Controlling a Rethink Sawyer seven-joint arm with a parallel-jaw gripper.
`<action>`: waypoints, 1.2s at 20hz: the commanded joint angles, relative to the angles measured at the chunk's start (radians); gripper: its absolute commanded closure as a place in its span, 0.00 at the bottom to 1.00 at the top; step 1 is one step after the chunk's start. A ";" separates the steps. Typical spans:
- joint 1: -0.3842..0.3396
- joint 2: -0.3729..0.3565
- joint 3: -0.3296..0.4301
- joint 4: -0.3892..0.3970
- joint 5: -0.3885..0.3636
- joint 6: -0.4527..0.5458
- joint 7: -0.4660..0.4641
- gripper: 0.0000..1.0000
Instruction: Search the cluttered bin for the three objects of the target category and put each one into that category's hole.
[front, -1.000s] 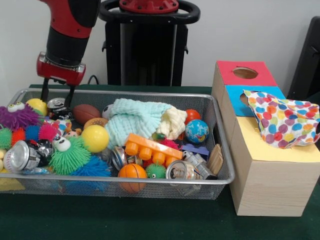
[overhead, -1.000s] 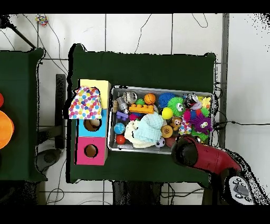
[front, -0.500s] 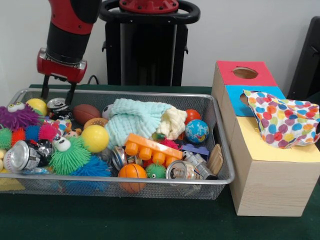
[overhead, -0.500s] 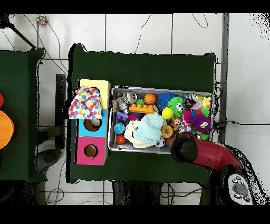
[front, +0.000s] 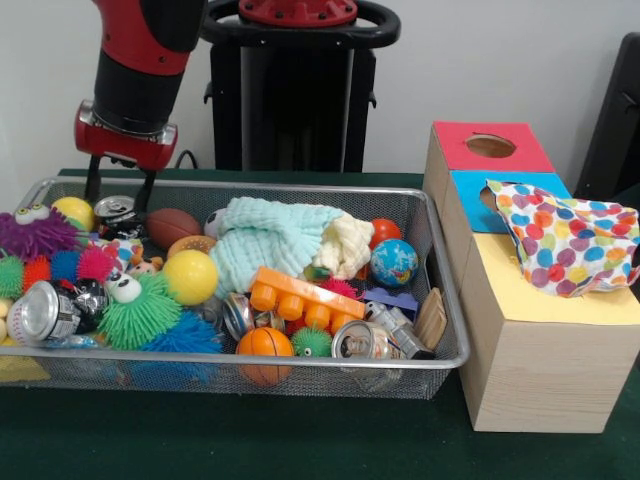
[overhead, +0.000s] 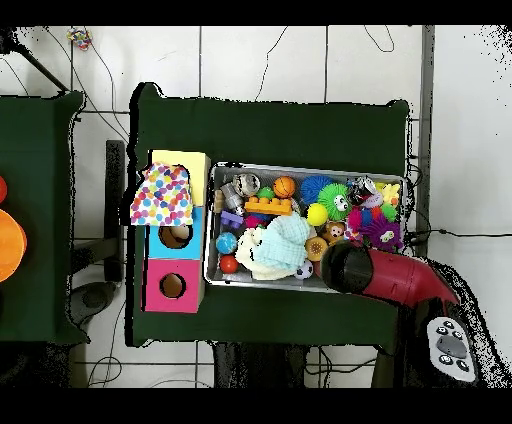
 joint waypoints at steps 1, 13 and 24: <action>-0.008 0.019 0.124 -0.087 0.051 0.115 0.075 0.00; 0.000 0.097 0.116 -0.157 0.050 0.100 0.107 0.00; -0.014 0.207 0.099 -0.319 0.058 0.110 0.111 0.00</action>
